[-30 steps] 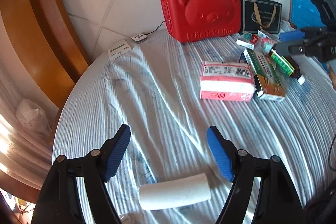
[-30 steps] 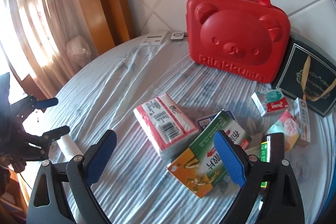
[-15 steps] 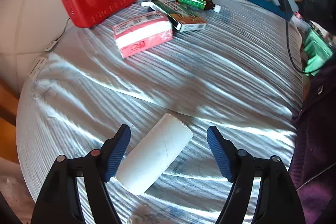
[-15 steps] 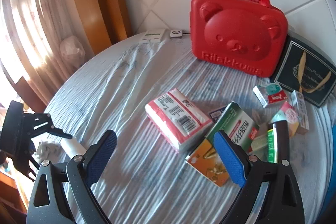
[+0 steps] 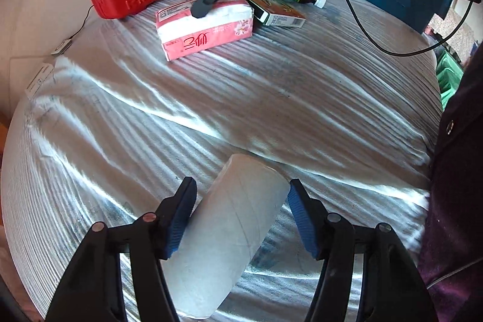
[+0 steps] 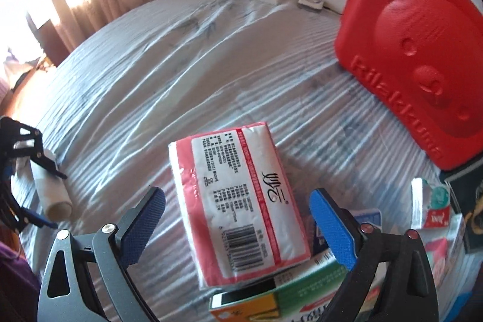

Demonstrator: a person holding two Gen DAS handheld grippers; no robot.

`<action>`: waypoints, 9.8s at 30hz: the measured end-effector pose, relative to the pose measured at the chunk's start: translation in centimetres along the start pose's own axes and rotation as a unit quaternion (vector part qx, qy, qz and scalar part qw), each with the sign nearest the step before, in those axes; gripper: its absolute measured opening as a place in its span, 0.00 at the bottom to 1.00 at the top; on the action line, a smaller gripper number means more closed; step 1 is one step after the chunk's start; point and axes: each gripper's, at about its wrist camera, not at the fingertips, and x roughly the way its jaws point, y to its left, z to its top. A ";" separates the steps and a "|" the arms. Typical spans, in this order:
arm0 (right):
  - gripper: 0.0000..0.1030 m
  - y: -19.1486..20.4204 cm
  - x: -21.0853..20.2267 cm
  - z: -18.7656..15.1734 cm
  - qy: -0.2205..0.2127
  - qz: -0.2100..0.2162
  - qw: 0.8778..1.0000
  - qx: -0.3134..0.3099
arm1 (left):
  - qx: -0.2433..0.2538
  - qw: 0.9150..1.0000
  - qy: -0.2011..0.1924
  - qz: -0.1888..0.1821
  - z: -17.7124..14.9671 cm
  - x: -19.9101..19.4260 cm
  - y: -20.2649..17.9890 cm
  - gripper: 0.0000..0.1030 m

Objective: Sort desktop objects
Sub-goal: 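Close the left tool on the paper roll while the right tool grasps the tissue pack, then lift and carry the paper roll and tissue pack over the blue crate with both tools, then open both tools to drop the paper roll and tissue pack into the crate, then move both tools back toward the medicine boxes on the bed, then grasp the green medicine box with the left tool while the right tool grasps the brown bottle, then lift and carry the green box and brown bottle over the blue crate, then open both tools to drop the box and bottle into the crate, then move both tools back to the remaining items on the bed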

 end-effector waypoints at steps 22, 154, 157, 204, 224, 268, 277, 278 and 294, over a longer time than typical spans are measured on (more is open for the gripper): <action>0.76 4.2 -6.5 -4.4 -0.089 -0.078 0.979 0.164 | -0.117 0.990 -0.045 0.065 0.5 -3.2 -0.3 0.44; 1.00 -4.7 -32.5 -24.6 -0.274 -0.239 0.879 0.308 | -0.151 0.929 -0.172 0.291 25.4 -2.7 -13.9 0.74; 1.00 -5.6 -29.2 -24.0 -0.242 -0.222 0.896 0.299 | -0.158 0.936 -0.159 0.272 24.4 -0.8 -13.5 0.74; 0.61 -16.2 -3.7 -19.4 -0.002 -0.074 0.950 0.302 | -0.184 0.964 -0.067 0.178 24.9 13.9 -8.1 0.82; 0.49 -15.4 -3.8 -19.0 -0.008 -0.083 0.953 0.292 | -0.181 0.966 -0.057 0.178 24.1 14.4 -8.3 0.83; 0.49 -9.8 -56.6 -44.6 -0.342 -0.408 0.721 0.444 | 0.071 0.919 -0.387 0.033 55.4 -9.8 -40.7 0.84; 0.84 -12.4 -59.7 -49.5 -0.356 -0.442 0.678 0.468 | 0.072 0.925 -0.356 0.110 61.7 -8.0 -45.5 0.86; 0.85 -13.0 -59.8 -49.8 -0.358 -0.446 0.676 0.465 | 0.072 0.924 -0.359 0.111 61.9 -8.1 -45.6 0.88; 0.91 -14.6 -60.4 -51.9 -0.377 -0.409 0.692 0.460 | 0.028 0.926 -0.357 0.123 62.3 -7.6 -45.5 0.95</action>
